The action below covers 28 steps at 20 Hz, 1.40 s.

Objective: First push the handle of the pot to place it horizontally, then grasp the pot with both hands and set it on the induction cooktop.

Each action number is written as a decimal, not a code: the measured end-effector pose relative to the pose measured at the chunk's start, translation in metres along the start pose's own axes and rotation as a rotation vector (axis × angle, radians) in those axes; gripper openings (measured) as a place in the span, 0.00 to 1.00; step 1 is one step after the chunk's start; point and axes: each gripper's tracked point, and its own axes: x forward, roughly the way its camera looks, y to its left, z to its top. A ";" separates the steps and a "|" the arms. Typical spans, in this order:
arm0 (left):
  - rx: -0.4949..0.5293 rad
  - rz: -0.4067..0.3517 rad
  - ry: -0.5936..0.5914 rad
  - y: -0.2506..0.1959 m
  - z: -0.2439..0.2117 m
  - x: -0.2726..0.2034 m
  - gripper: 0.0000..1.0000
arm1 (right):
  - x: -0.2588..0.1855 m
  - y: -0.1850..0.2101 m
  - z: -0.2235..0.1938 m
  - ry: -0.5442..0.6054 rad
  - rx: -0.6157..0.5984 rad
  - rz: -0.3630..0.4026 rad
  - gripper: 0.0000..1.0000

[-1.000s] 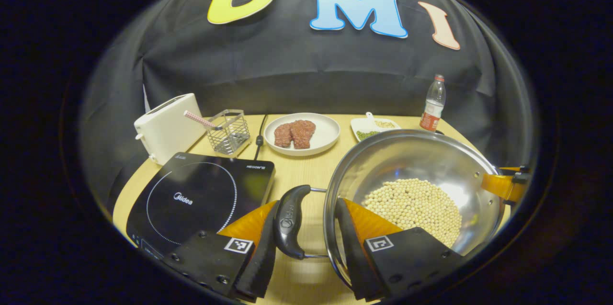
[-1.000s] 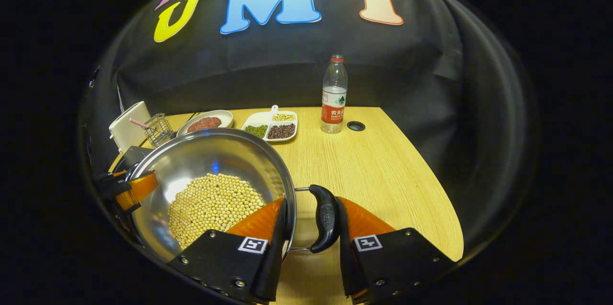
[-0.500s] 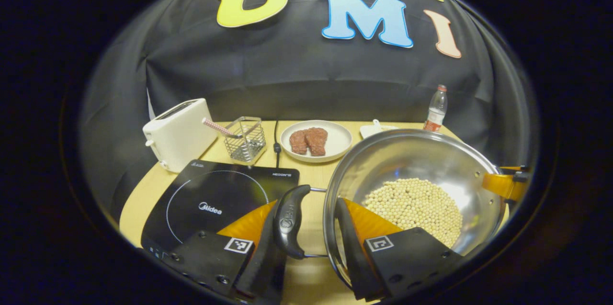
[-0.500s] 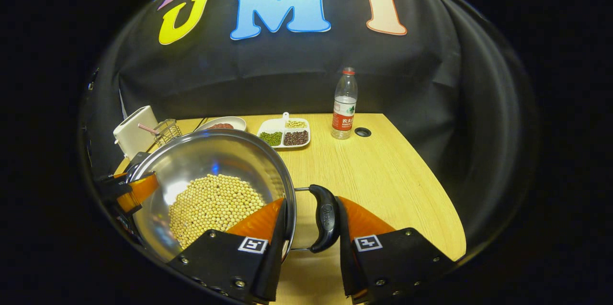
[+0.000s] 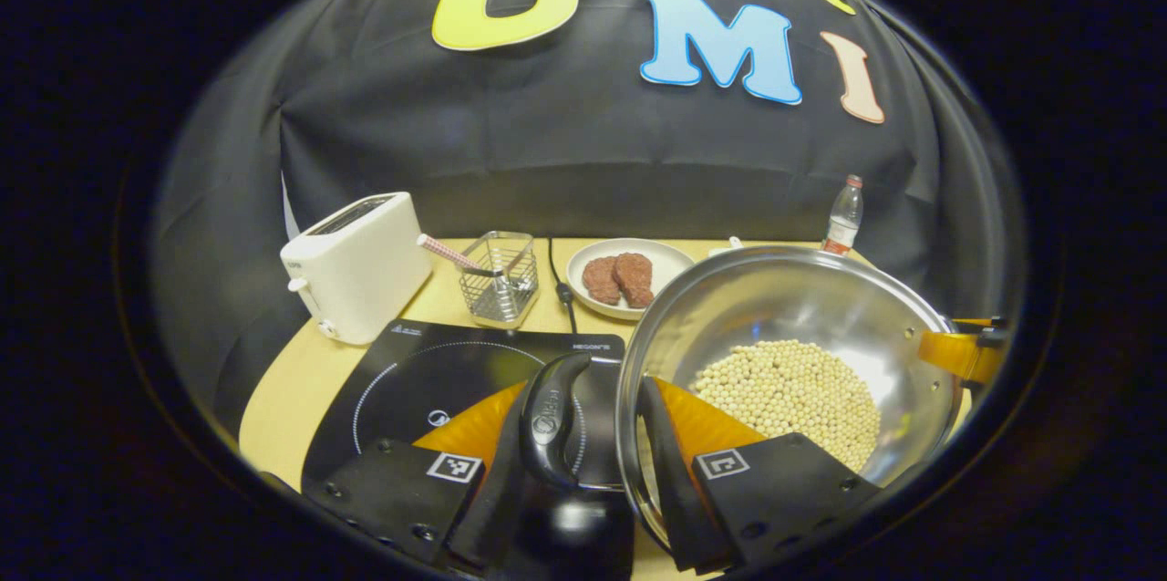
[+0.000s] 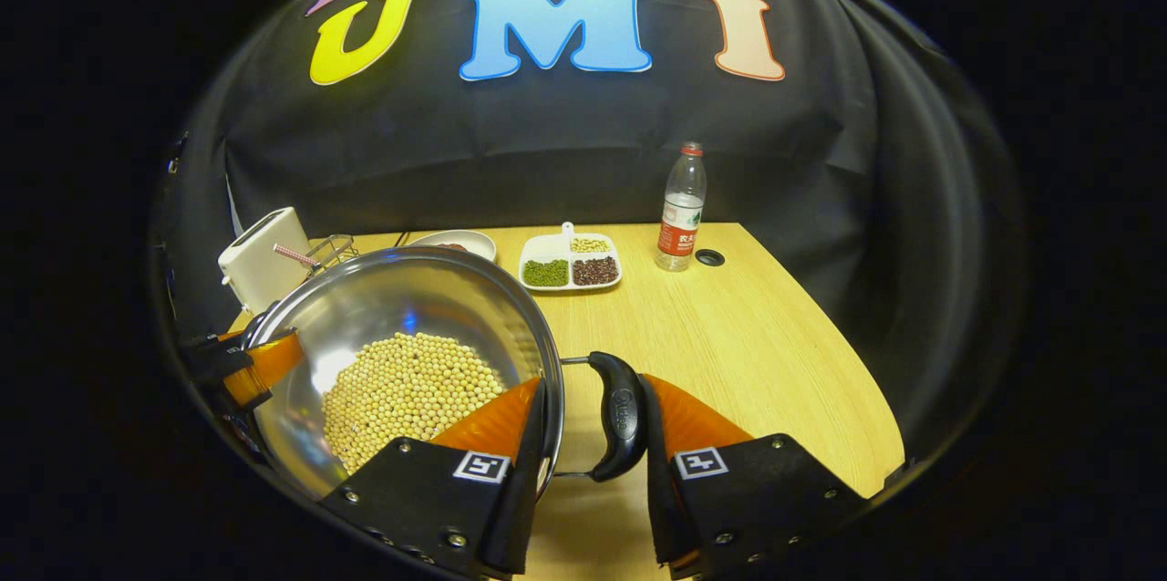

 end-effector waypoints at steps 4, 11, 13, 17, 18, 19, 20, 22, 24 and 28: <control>-0.004 0.009 0.000 0.029 0.001 -0.001 0.67 | 0.002 0.027 0.004 -0.001 -0.007 0.009 0.51; -0.010 0.028 0.007 0.086 -0.001 -0.001 0.71 | 0.001 0.079 0.001 0.009 -0.008 0.026 0.51; -0.012 0.035 0.008 0.104 -0.003 -0.001 0.67 | 0.000 0.093 0.000 0.009 -0.009 0.032 0.51; -0.014 0.045 0.011 0.136 -0.006 -0.006 0.67 | 0.000 0.122 -0.001 0.012 -0.010 0.040 0.51; -0.014 0.047 0.013 0.143 -0.006 -0.006 0.67 | 0.000 0.128 -0.002 0.013 -0.010 0.041 0.51; -0.013 0.048 0.014 0.150 -0.007 -0.006 0.67 | 0.002 0.135 -0.003 0.016 -0.010 0.042 0.51; -0.013 0.050 0.015 0.157 -0.007 -0.005 0.67 | 0.002 0.142 -0.003 0.017 -0.010 0.043 0.51; -0.015 0.056 0.019 0.165 -0.009 -0.002 0.67 | 0.006 0.154 -0.003 0.022 -0.014 0.046 0.51; -0.024 0.063 0.026 0.183 -0.013 0.000 0.67 | 0.008 0.166 -0.003 0.025 -0.022 0.048 0.52; -0.037 0.080 0.039 0.209 -0.018 0.007 0.71 | 0.015 0.191 -0.005 0.034 -0.041 0.056 0.51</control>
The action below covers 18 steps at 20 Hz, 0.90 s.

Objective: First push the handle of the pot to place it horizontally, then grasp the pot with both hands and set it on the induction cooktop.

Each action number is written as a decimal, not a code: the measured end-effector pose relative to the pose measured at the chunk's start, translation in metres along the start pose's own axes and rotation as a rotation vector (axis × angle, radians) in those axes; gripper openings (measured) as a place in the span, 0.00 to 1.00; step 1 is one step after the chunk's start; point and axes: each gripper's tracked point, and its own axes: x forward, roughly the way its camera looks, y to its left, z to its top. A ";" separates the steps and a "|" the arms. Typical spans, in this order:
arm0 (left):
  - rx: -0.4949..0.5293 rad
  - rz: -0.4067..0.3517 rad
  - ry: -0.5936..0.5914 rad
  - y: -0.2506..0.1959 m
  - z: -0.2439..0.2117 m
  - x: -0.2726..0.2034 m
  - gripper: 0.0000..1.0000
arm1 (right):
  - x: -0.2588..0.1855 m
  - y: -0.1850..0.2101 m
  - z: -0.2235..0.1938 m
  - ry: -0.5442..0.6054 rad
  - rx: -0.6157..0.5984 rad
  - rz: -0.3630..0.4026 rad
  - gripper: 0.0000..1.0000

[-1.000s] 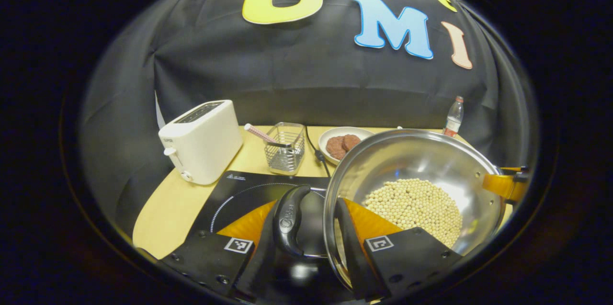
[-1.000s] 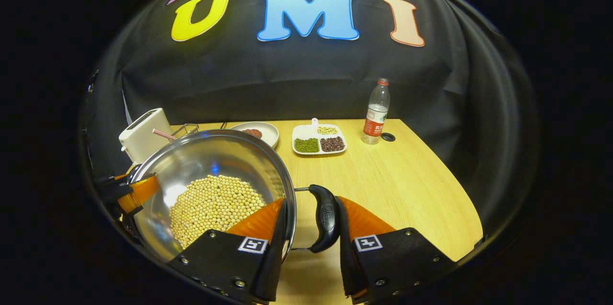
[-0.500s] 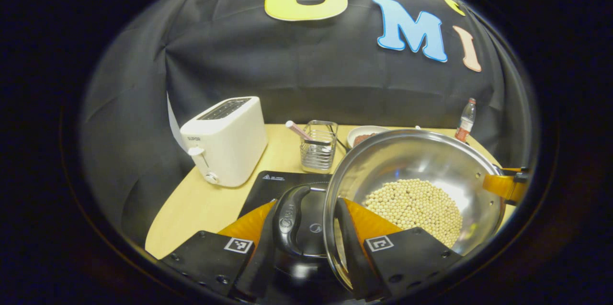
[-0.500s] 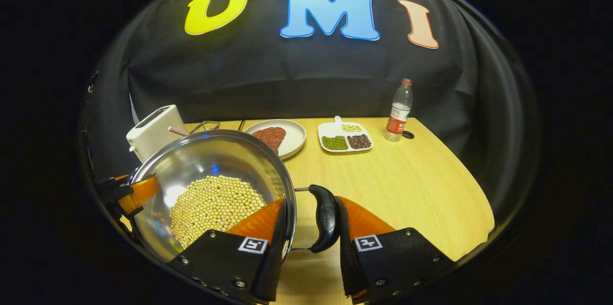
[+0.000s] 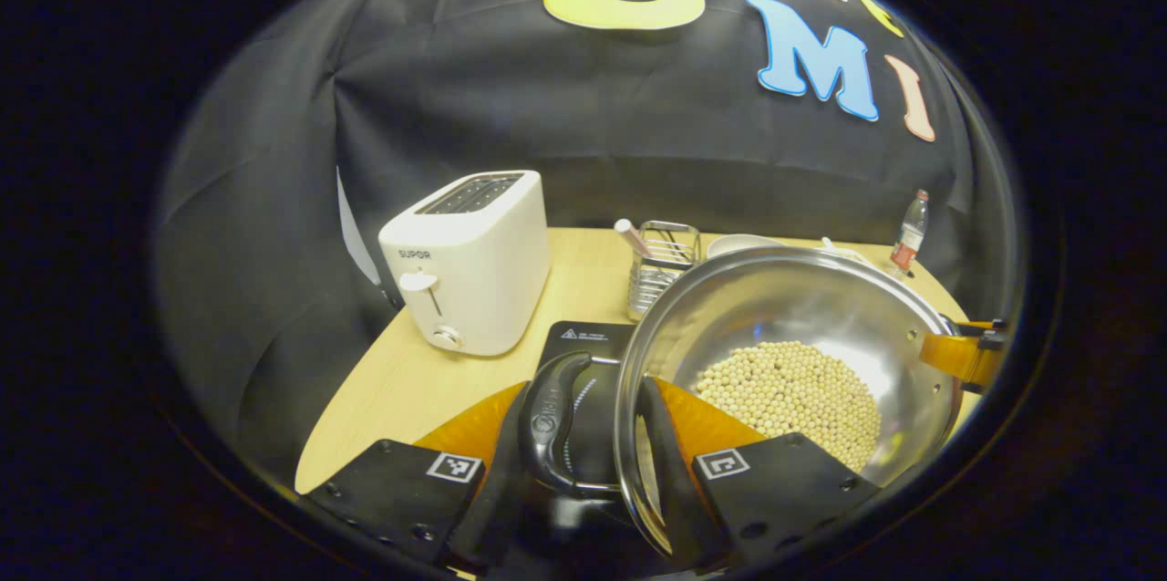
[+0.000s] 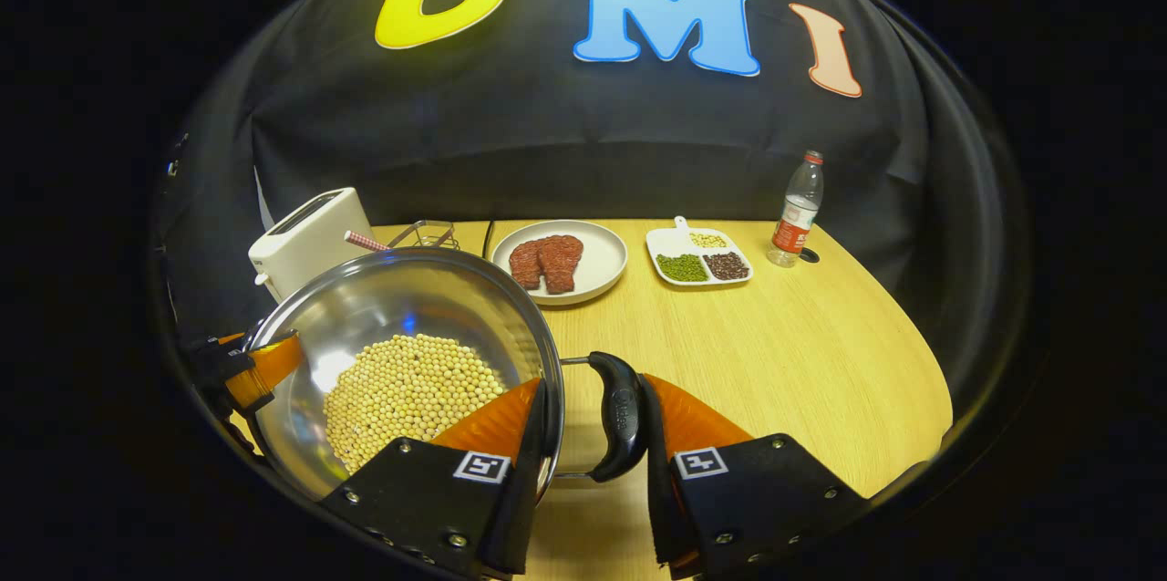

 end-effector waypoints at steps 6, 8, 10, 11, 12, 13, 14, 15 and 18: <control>-0.005 0.025 0.015 0.031 -0.007 0.010 0.67 | 0.011 0.031 -0.004 0.019 -0.015 0.017 0.51; -0.010 0.030 0.021 0.039 -0.011 0.012 0.71 | 0.013 0.038 -0.004 0.024 -0.020 0.022 0.51; -0.010 0.033 0.021 0.046 -0.013 0.015 0.71 | 0.015 0.044 -0.004 0.019 -0.028 0.024 0.51; -0.007 0.033 0.020 0.047 -0.013 0.015 0.71 | 0.016 0.046 -0.004 0.016 -0.033 0.023 0.51; -0.008 0.033 0.020 0.049 -0.013 0.018 0.71 | 0.016 0.047 -0.004 0.016 -0.036 0.024 0.51; -0.010 0.034 0.023 0.050 -0.014 0.018 0.67 | 0.018 0.048 -0.005 0.020 -0.032 0.026 0.51; -0.009 0.032 0.021 0.051 -0.014 0.018 0.72 | 0.018 0.049 -0.006 0.024 -0.031 0.028 0.51; -0.006 0.033 0.017 0.052 -0.014 0.018 0.72 | 0.019 0.049 -0.007 0.027 -0.024 0.033 0.45; 0.009 0.044 0.002 0.054 -0.015 0.016 0.76 | 0.018 0.050 -0.009 0.017 -0.016 0.039 0.53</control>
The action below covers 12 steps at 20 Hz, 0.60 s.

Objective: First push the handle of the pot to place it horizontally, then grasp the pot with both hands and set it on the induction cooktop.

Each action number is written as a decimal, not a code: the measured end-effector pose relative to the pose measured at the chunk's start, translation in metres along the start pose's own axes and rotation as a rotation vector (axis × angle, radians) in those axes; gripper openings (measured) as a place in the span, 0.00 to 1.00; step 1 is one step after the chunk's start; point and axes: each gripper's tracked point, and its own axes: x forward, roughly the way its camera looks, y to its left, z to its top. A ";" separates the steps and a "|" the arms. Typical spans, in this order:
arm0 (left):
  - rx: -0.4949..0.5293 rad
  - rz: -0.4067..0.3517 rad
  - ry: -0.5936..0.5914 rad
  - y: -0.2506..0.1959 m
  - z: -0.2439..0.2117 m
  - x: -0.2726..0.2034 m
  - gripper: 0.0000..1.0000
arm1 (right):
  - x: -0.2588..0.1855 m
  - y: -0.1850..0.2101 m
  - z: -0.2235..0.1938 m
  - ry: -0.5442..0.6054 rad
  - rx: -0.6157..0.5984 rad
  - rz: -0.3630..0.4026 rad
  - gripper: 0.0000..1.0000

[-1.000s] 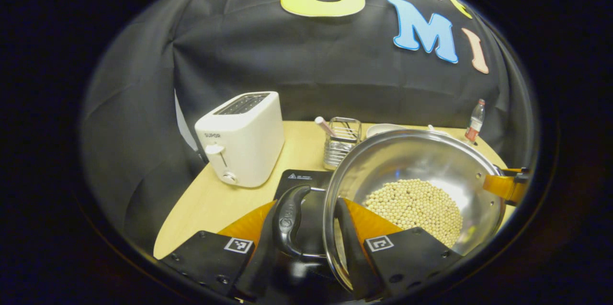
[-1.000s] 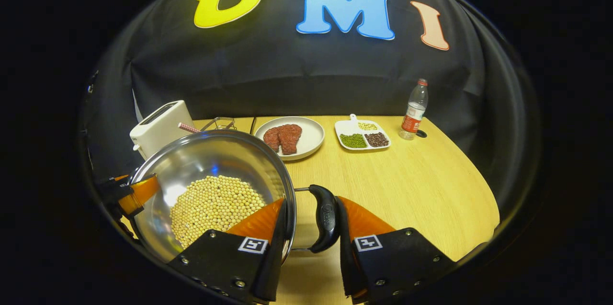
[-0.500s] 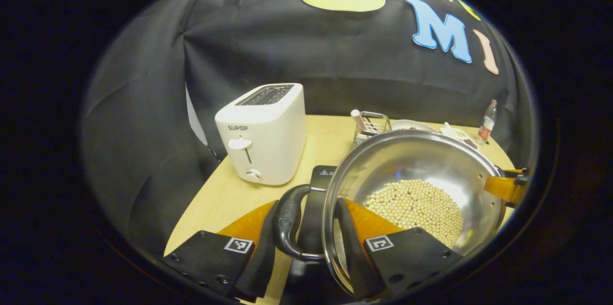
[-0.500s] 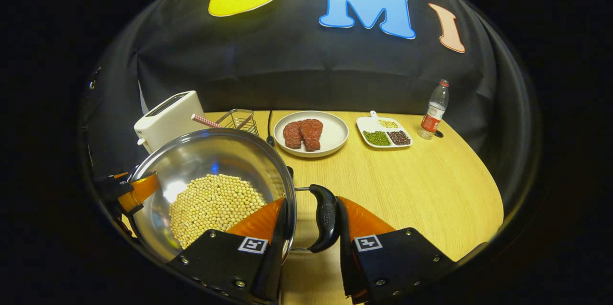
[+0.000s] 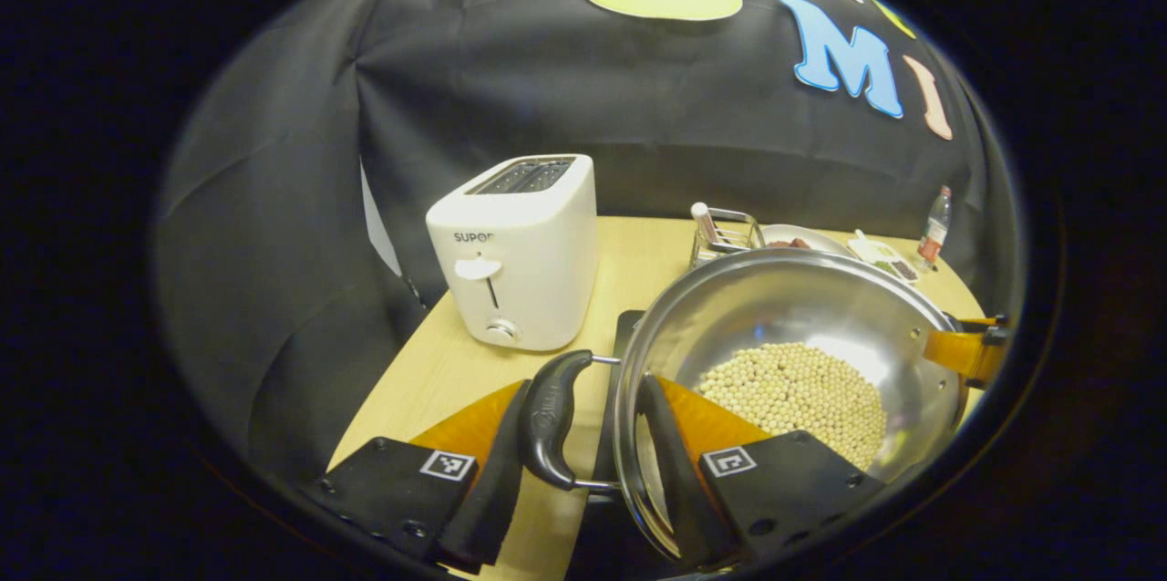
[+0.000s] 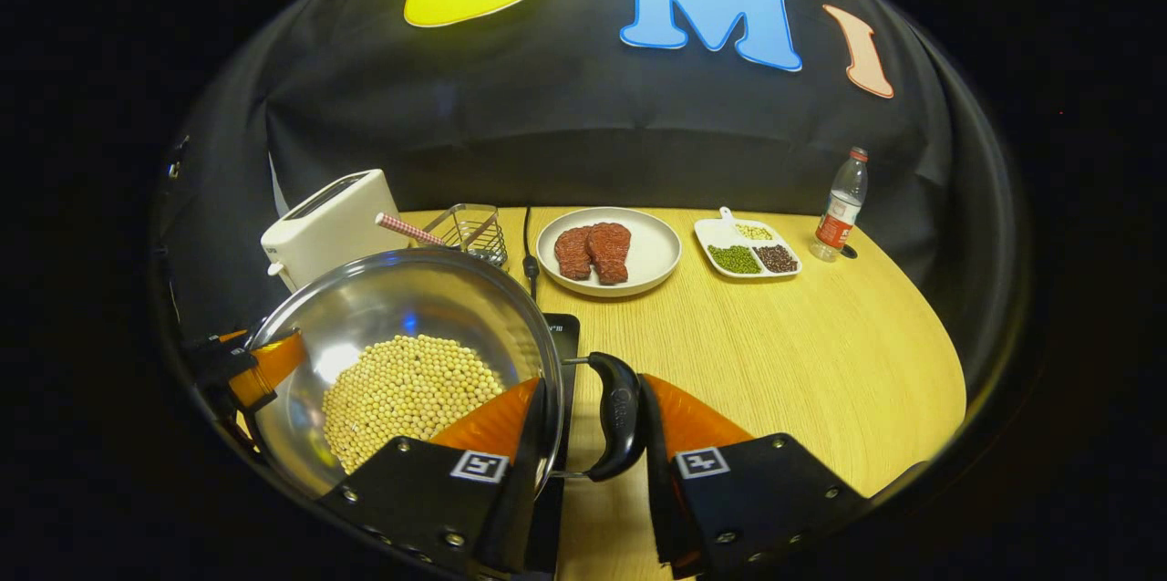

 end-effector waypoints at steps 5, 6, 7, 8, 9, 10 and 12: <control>-0.017 0.054 -0.031 0.005 0.002 -0.008 0.91 | -0.018 -0.010 0.021 -0.113 -0.047 -0.010 0.95; -0.023 0.069 -0.046 0.007 0.005 -0.011 0.98 | -0.021 -0.015 0.024 -0.125 -0.047 -0.016 0.98; -0.025 0.084 -0.069 0.009 0.011 -0.019 0.98 | -0.026 -0.022 0.028 -0.138 -0.045 -0.022 0.98; -0.023 0.103 -0.098 0.012 0.020 -0.026 1.00 | -0.031 -0.029 0.032 -0.152 -0.043 -0.025 0.98; -0.018 0.116 -0.132 0.013 0.029 -0.037 1.00 | -0.038 -0.037 0.038 -0.172 -0.042 -0.026 0.98; -0.010 0.126 -0.165 0.012 0.039 -0.048 1.00 | -0.045 -0.044 0.043 -0.192 -0.043 -0.027 0.98; 0.009 0.133 -0.240 -0.002 0.063 -0.075 0.98 | -0.064 -0.060 0.053 -0.239 -0.048 -0.025 0.98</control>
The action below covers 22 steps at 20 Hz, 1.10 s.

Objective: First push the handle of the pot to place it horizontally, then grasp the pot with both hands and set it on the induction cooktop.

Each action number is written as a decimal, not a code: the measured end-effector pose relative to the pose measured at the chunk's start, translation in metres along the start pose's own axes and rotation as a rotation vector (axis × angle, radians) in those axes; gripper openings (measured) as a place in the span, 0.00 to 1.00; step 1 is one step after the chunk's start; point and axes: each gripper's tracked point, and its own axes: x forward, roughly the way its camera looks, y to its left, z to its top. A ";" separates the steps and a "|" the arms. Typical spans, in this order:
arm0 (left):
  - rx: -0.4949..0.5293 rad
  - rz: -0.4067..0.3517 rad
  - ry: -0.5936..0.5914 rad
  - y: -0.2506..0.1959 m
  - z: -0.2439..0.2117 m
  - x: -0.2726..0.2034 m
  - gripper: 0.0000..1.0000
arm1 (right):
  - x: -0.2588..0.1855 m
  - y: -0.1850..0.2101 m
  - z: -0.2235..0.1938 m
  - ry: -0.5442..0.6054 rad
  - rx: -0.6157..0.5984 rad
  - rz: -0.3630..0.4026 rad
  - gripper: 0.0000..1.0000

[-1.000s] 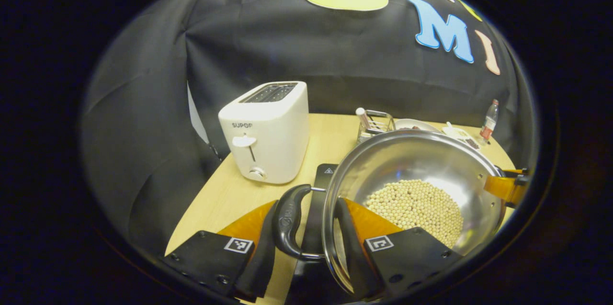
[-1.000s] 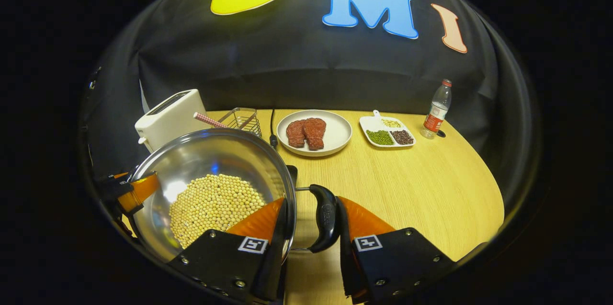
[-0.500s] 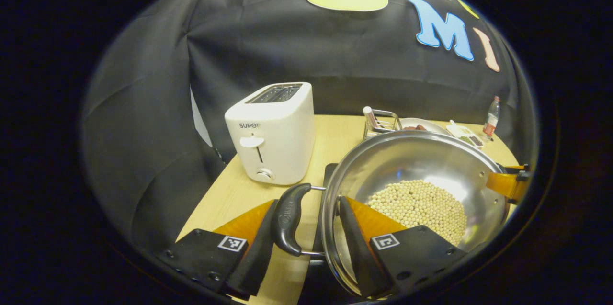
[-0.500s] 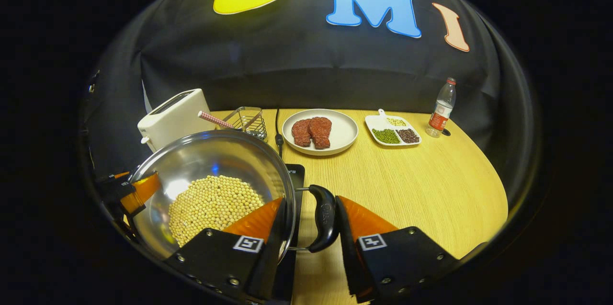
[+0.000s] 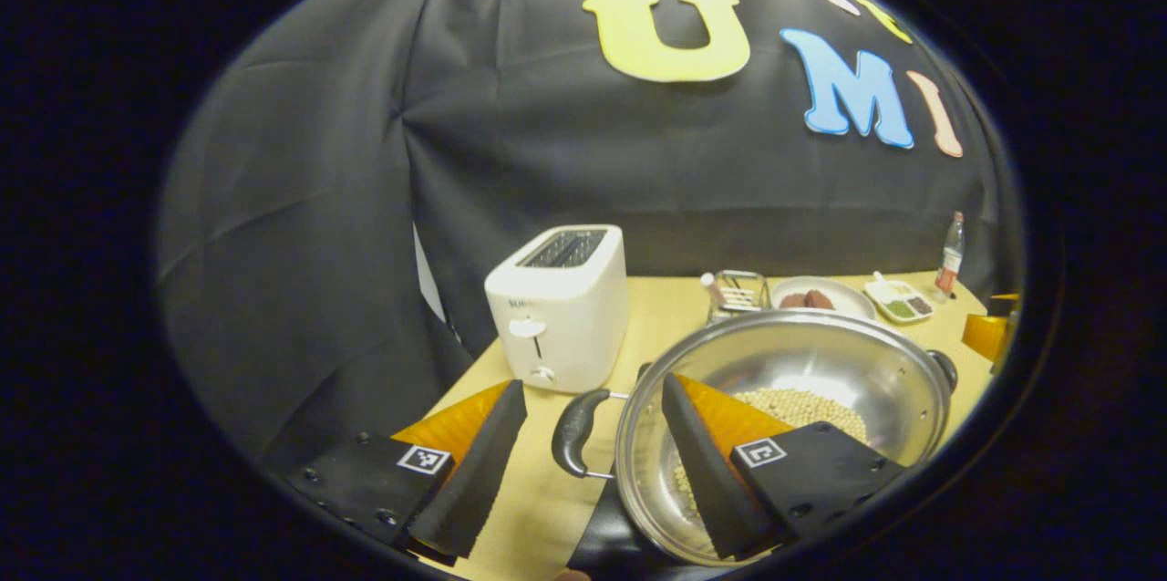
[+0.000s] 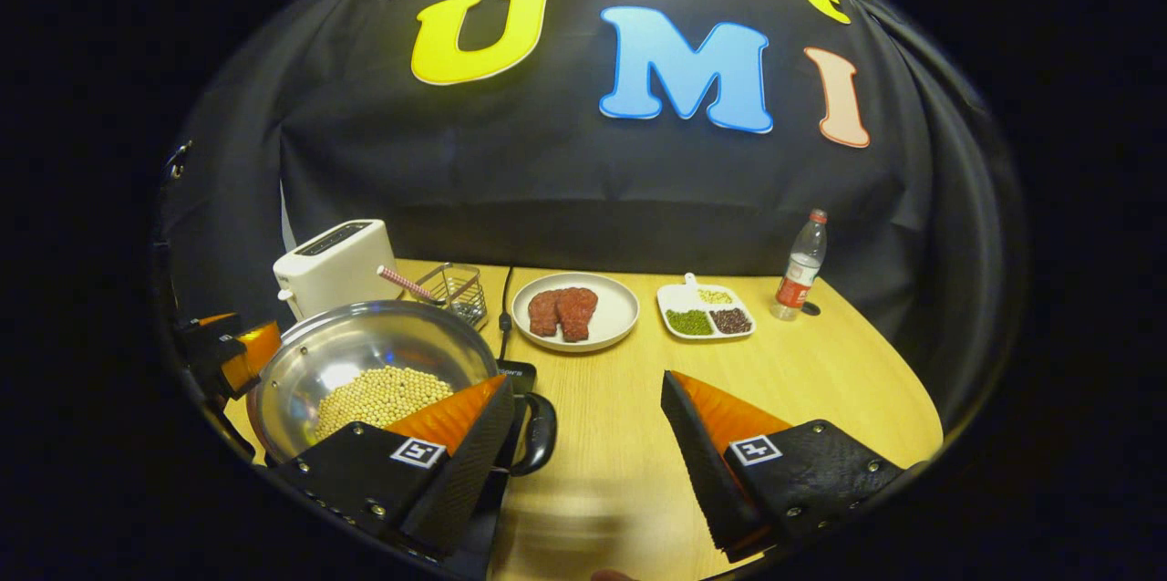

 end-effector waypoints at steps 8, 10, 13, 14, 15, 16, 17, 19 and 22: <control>-0.026 -0.071 -0.191 -0.099 0.085 -0.114 1.00 | -0.088 -0.083 0.035 -0.184 -0.048 0.008 0.97; -0.036 -0.090 -0.227 -0.126 0.097 -0.144 1.00 | -0.112 -0.104 0.038 -0.218 -0.043 0.006 0.98; -0.025 -0.111 -0.286 -0.159 0.115 -0.190 0.97 | -0.148 -0.139 0.042 -0.260 -0.031 -0.005 0.98; -0.016 -0.119 -0.305 -0.171 0.118 -0.206 0.97 | -0.162 -0.150 0.043 -0.273 -0.028 -0.010 0.97; -0.011 -0.127 -0.317 -0.182 0.120 -0.222 0.97 | -0.175 -0.161 0.044 -0.287 -0.025 -0.011 0.97; -0.013 -0.138 -0.327 -0.192 0.122 -0.237 0.97 | -0.188 -0.170 0.046 -0.301 -0.021 -0.009 0.97; -0.019 -0.150 -0.339 -0.203 0.123 -0.252 1.00 | -0.199 -0.178 0.045 -0.314 -0.019 -0.007 0.97; -0.031 -0.167 -0.367 -0.218 0.127 -0.284 0.97 | -0.221 -0.191 0.043 -0.339 -0.017 0.002 0.97; -0.036 -0.168 -0.404 -0.227 0.134 -0.327 1.00 | -0.246 -0.203 0.035 -0.360 -0.007 0.015 0.94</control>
